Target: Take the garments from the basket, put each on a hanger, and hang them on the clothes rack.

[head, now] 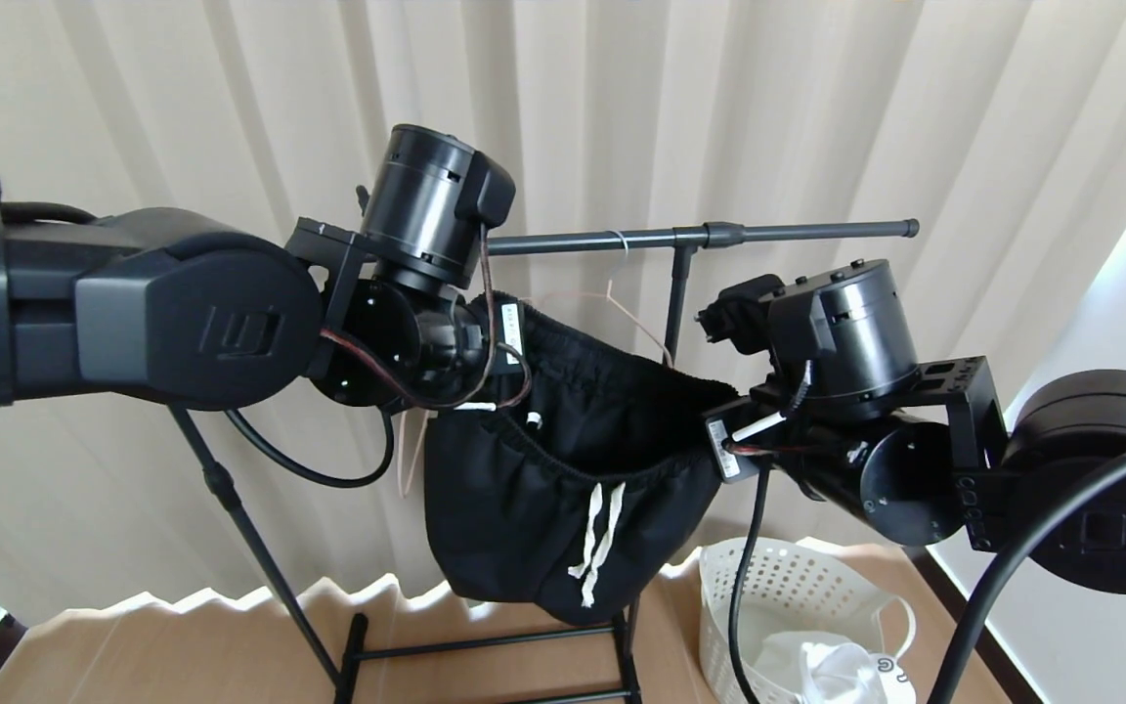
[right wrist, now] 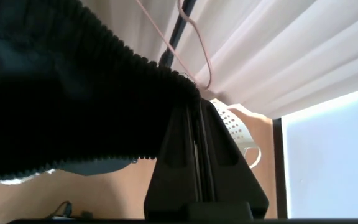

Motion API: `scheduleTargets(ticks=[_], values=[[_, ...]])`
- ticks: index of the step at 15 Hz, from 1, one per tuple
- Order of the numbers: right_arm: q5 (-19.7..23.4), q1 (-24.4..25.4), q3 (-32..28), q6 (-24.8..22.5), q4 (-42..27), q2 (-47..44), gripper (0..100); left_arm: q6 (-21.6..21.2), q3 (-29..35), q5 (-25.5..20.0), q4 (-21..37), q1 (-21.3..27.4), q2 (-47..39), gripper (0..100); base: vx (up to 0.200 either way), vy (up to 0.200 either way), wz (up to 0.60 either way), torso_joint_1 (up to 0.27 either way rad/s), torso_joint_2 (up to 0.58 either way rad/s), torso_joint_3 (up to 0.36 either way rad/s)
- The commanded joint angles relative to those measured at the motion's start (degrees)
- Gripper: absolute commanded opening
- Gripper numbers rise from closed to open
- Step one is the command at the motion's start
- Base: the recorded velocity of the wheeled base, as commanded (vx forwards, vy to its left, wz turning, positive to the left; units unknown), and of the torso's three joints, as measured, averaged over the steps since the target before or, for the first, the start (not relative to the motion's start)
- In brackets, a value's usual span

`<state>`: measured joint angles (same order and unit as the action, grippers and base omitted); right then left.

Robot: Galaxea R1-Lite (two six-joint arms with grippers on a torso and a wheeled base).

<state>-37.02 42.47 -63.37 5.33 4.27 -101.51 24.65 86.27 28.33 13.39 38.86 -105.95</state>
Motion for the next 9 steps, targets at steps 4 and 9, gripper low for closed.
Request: scheduleTargets(ticks=[4, 9], values=[[2.6, -0.3, 5.1, -4.1, 0.2, 1.7, 100, 0.0, 1.3, 0.1, 0.1, 0.5, 0.0, 0, 0.0, 0.0, 0.0, 0.0, 0.0, 0.0], [33.6, -6.3, 12.2, -10.1, 2.6, 8.7, 100, -1.0, 1.2, 1.1, 0.1, 1.4, 0.7, 0, 0.0, 0.0, 0.0, 0.0, 0.0, 0.0]])
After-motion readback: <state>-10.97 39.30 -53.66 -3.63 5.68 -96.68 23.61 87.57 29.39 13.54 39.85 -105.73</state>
